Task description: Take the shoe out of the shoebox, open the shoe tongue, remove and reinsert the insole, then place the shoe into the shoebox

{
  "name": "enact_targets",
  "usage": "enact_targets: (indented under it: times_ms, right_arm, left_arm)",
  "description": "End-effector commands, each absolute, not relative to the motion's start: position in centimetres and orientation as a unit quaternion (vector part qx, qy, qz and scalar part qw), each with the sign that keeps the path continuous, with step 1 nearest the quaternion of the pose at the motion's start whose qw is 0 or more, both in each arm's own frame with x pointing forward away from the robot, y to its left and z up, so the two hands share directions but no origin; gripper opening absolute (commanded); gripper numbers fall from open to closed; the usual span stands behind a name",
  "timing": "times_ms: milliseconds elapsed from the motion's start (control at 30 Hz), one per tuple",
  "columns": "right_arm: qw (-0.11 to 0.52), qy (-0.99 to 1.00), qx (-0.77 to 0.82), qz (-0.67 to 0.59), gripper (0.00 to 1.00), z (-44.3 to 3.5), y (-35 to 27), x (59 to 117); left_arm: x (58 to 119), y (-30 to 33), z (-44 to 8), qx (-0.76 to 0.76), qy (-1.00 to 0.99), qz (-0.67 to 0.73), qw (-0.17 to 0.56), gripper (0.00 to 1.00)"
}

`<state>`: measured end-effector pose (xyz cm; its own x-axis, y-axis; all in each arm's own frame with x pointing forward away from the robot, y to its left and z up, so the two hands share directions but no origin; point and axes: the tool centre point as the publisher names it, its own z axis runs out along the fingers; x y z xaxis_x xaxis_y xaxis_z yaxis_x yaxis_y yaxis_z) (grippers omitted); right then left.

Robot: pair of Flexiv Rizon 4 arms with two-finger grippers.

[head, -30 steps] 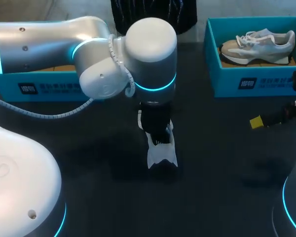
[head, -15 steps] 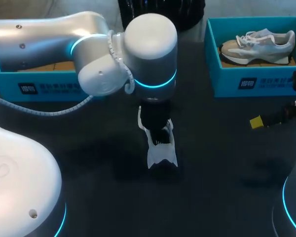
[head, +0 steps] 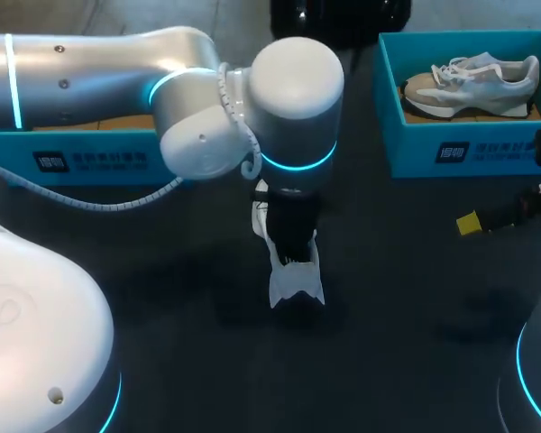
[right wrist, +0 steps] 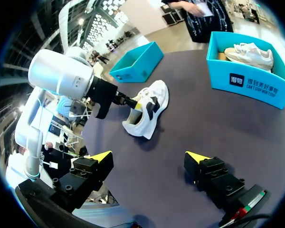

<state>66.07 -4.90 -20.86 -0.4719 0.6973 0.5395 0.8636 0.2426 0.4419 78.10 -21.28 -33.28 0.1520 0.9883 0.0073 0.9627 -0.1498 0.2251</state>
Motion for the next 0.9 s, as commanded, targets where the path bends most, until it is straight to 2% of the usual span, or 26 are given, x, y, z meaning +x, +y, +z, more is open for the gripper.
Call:
enact_targets:
  times_ms: [33, 267, 567, 633, 700, 800, 900]
  right_arm:
    - [0.115, -0.78, -0.501, -0.357, 1.0, -20.9, -4.8, 66.0]
    - [0.115, -0.78, -0.501, -0.357, 1.0, -20.9, -4.8, 66.0]
    - [0.115, -0.78, -0.501, -0.357, 1.0, -20.9, -4.8, 66.0]
    - [0.115, -0.78, -0.501, -0.357, 1.0, -20.9, -4.8, 66.0]
    - [0.115, -0.78, -0.501, -0.357, 1.0, -20.9, -4.8, 66.0]
    - [0.115, -0.78, -0.501, -0.357, 1.0, -20.9, -4.8, 66.0]
    - [0.115, -0.78, -0.501, -0.357, 1.0, -20.9, -4.8, 66.0]
  left_arm:
    - [77.8, -21.0, -33.6, 0.754, 0.647, 0.077, 0.083, 0.4]
    - [77.8, -21.0, -31.7, 0.747, 0.654, 0.075, 0.093, 0.45]
    - [78.1, -20.6, -30.1, 0.652, 0.754, 0.063, 0.055, 0.47]
    - [78.3, -20.5, -29.5, 0.614, 0.786, 0.05, 0.044, 0.55]
    - [78.2, -20.3, -29.1, 0.569, 0.819, 0.054, 0.051, 0.51]
    - [78.0, -20.1, -28.5, 0.517, 0.853, 0.05, 0.054, 0.65]
    - [77.4, -20.2, -28.4, 0.486, 0.871, 0.055, 0.04, 0.69]
